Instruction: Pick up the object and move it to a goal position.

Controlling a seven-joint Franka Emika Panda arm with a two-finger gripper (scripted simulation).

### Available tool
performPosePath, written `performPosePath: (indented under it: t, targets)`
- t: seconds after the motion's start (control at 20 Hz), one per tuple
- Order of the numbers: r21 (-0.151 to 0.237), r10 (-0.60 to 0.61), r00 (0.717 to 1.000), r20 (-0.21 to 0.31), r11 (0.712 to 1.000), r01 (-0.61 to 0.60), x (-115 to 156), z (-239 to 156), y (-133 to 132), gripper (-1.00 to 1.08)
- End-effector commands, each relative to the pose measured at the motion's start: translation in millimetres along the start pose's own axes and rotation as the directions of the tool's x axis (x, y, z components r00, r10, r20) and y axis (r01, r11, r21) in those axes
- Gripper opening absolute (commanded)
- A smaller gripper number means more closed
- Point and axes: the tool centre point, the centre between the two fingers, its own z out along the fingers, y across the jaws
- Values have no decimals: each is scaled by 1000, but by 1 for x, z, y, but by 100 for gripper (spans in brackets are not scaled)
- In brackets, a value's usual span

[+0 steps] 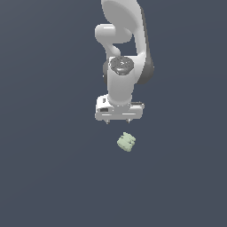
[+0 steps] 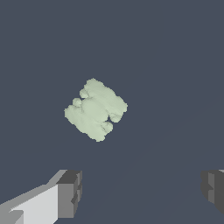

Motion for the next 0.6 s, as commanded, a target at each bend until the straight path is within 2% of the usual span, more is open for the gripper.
performPosePath:
  t: [0.0, 0.55]
  targets:
    - [0, 0, 1000, 0, 1000, 0, 0, 0, 0, 100]
    - [-15, -87, 996, 18, 996, 87, -2, 8, -18, 100]
